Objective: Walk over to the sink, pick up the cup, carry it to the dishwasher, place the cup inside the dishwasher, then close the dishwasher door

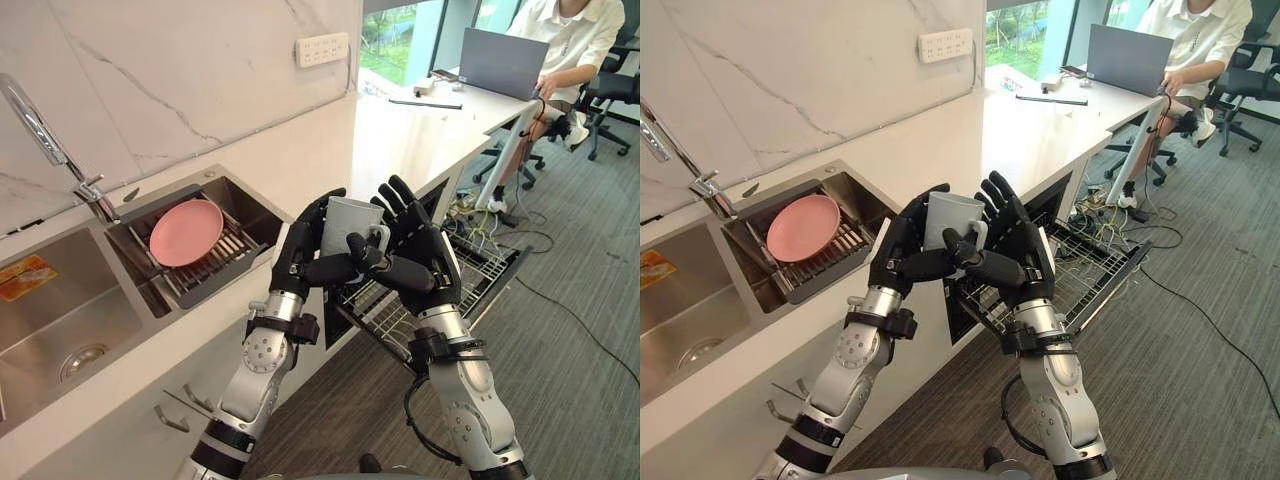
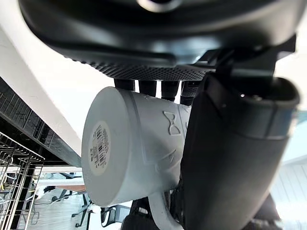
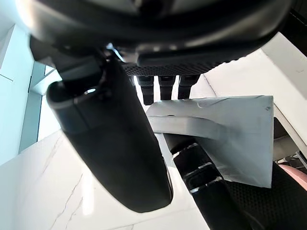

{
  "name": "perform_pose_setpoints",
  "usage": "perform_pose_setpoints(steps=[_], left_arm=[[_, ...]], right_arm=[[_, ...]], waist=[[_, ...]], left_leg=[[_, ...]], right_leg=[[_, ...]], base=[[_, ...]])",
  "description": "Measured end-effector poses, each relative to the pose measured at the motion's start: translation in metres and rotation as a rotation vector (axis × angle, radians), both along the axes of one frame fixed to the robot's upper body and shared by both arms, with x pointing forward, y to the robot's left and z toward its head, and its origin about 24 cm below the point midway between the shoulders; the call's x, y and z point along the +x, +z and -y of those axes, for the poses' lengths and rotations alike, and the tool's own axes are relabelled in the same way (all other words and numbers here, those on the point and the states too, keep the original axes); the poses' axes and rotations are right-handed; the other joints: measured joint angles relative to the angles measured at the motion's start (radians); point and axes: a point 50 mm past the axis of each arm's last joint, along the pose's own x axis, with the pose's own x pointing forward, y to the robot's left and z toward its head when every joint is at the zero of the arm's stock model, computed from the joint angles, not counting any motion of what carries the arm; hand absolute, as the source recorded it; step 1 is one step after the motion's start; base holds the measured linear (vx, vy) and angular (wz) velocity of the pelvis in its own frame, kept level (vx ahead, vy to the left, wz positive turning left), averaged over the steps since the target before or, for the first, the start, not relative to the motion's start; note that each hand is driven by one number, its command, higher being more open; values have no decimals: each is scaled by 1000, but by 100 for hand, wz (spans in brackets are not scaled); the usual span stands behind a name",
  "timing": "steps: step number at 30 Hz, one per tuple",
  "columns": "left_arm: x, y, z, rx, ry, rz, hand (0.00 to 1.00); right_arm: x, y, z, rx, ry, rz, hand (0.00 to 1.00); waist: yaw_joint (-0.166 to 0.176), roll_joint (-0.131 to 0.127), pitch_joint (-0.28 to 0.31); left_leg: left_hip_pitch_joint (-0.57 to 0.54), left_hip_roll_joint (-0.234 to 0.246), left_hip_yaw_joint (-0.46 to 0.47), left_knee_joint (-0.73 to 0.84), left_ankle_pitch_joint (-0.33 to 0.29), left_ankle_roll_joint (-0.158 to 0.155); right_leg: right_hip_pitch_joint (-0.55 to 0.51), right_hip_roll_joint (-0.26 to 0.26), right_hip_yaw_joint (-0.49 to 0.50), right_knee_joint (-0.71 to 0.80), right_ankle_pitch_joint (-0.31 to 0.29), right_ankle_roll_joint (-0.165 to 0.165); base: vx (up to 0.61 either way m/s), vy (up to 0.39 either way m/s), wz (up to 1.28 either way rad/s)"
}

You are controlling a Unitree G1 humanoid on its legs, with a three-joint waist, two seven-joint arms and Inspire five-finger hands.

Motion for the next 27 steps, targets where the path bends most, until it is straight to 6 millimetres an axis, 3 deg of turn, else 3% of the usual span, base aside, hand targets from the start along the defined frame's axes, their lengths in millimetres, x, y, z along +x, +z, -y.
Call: perform_pose_setpoints(steps=[1, 2, 17, 18, 27], left_arm=[[-1, 0, 3, 6, -13, 1, 30], [-2, 0, 5, 20, -18, 6, 30], [-7, 10, 16, 173, -7, 122, 30], [-8, 11, 15, 183, 5, 131, 90], [-13, 33, 14, 168, 48, 235, 90]], right_arm=[[0, -2, 0, 3, 1, -12, 90], [1, -3, -1, 13, 2, -19, 30], [7, -2, 7, 115, -49, -23, 30], [7, -2, 7, 117, -50, -20, 30], [7, 1, 6, 167, -82, -5, 30]], waist=[[1, 0, 0], [1, 0, 0], [6, -3, -5], [7, -3, -5], [23, -9, -9]], left_leg=[[-1, 0, -1, 1, 0, 0], [-2, 0, -1, 1, 0, 0], [-26, 0, -25, 17, 0, 0], [-26, 0, -25, 18, 0, 0], [-26, 0, -26, 19, 0, 1]], right_leg=[[0, 0, -1, 0, 0, 0], [0, 0, -1, 0, 0, 0], [-7, -1, -21, 1, 0, 0], [-7, -1, -21, 1, 0, 0], [-7, -1, -23, 2, 0, 0]], base=[[0, 0, 0], [0, 0, 0], [-4, 12, 3], [0, 0, 0], [-4, 11, 0]])
